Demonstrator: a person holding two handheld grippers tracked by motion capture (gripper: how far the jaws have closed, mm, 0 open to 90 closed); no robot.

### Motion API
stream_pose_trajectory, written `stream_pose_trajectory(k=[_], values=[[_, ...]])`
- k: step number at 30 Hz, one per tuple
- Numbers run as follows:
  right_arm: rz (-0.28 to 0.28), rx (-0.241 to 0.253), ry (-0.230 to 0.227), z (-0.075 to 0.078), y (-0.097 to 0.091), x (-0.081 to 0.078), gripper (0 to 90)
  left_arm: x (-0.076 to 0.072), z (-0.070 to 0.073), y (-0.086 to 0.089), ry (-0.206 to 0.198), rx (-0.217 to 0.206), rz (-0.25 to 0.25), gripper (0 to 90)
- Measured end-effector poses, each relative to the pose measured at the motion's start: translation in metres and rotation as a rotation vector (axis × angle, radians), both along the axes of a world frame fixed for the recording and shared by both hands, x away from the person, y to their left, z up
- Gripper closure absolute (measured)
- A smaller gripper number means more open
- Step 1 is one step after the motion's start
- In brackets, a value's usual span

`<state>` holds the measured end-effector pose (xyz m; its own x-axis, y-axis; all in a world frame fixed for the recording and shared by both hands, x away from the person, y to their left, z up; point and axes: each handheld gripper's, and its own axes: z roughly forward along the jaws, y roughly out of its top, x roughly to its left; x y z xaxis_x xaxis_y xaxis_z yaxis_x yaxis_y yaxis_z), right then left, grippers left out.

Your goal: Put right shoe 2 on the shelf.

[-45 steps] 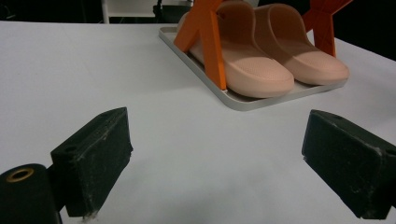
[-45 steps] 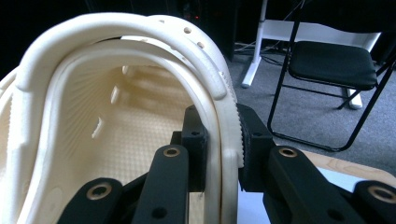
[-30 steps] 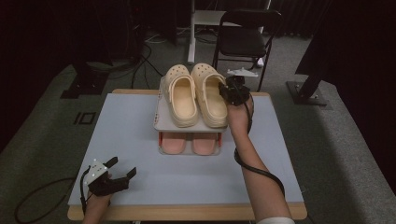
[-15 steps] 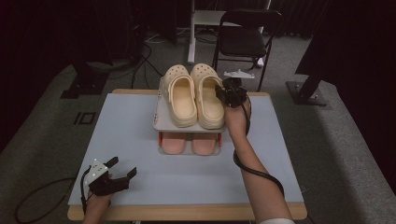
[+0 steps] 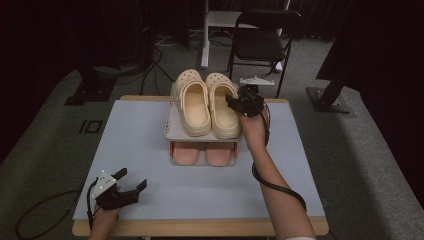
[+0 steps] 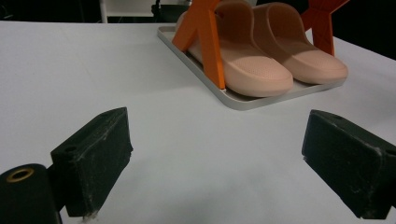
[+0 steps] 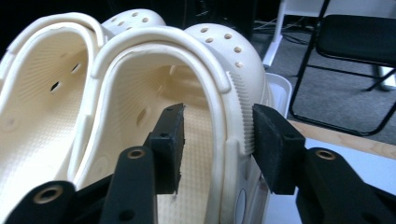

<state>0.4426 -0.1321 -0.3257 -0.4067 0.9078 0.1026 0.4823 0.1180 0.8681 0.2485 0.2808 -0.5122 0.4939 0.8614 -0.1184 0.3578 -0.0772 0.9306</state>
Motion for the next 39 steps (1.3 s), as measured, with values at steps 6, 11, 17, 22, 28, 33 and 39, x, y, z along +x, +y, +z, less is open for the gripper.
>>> stream_pose_trajectory(k=[6,11,17,22,28,33,39], values=[[0.046,0.022,-0.032,-0.001,-0.005,-0.003,28.6,0.000,-0.001,0.000,0.002,0.000,0.002,8.2],[0.101,0.064,-0.052,0.002,-0.013,-0.008,20.8,0.000,-0.001,-0.001,0.006,0.009,-0.004,8.2],[0.136,0.056,-0.069,0.003,-0.020,-0.015,19.5,0.000,-0.001,-0.001,0.007,0.011,-0.003,8.2],[0.133,0.037,-0.077,0.002,-0.024,-0.020,19.5,0.000,-0.001,-0.001,0.005,0.011,-0.004,8.2],[0.144,0.052,-0.088,0.000,-0.035,-0.031,19.5,0.000,-0.002,-0.001,0.007,0.008,-0.003,8.2],[0.146,0.073,-0.085,-0.006,-0.051,-0.043,19.6,0.000,-0.002,-0.002,0.005,0.012,-0.005,8.2],[0.131,0.088,-0.095,-0.013,-0.070,-0.055,19.6,0.000,-0.002,-0.002,0.006,0.017,-0.005,8.2]])
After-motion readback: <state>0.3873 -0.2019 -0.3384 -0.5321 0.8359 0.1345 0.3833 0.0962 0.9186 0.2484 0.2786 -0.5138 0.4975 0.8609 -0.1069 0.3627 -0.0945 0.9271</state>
